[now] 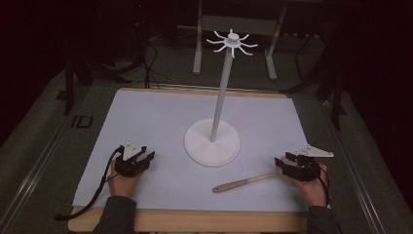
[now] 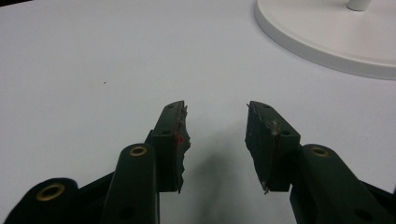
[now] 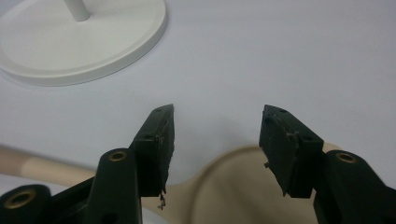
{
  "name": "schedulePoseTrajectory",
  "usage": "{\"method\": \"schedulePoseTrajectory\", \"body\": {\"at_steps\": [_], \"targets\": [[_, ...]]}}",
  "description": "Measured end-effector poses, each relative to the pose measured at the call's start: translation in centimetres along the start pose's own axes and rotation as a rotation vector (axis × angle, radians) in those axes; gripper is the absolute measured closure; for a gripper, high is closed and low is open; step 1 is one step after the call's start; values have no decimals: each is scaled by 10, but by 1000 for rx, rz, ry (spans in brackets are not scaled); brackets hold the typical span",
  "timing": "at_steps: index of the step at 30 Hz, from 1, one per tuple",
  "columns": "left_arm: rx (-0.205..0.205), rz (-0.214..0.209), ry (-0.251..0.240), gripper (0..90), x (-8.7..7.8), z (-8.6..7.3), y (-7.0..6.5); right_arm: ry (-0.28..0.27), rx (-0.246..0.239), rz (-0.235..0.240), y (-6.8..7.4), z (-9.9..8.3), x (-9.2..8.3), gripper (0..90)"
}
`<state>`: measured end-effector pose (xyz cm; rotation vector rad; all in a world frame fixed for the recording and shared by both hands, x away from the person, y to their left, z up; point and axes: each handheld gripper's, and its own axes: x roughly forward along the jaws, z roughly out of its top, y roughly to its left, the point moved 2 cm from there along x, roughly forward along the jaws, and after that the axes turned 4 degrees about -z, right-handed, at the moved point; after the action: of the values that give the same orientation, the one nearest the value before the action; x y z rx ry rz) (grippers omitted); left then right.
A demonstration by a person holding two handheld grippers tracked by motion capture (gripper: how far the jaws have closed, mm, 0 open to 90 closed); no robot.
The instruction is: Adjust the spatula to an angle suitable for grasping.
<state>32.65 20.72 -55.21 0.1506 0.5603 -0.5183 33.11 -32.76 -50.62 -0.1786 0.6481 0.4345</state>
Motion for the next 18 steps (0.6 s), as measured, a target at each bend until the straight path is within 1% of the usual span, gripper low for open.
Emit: {"method": "schedulePoseTrajectory", "body": {"at_steps": [3,7,8,9,13,16,18], "targets": [[9,-11,-5,573,0,0,-1,3,-20,3,2,3,-2,457],[8,-14,-9,567,-1,0,-1,3,-21,5,3,5,-3,457],[9,-17,-10,563,-1,0,0,3,-40,10,5,10,-6,457],[10,-15,-11,562,-1,0,-1,4,-45,10,6,12,-6,457],[10,-13,-15,559,-1,0,-1,17,-65,24,9,14,-6,464],[5,-10,-13,551,-1,0,0,30,-86,46,12,16,-5,477],[2,-14,-13,548,-1,0,0,45,-103,47,14,17,-5,485]]}}
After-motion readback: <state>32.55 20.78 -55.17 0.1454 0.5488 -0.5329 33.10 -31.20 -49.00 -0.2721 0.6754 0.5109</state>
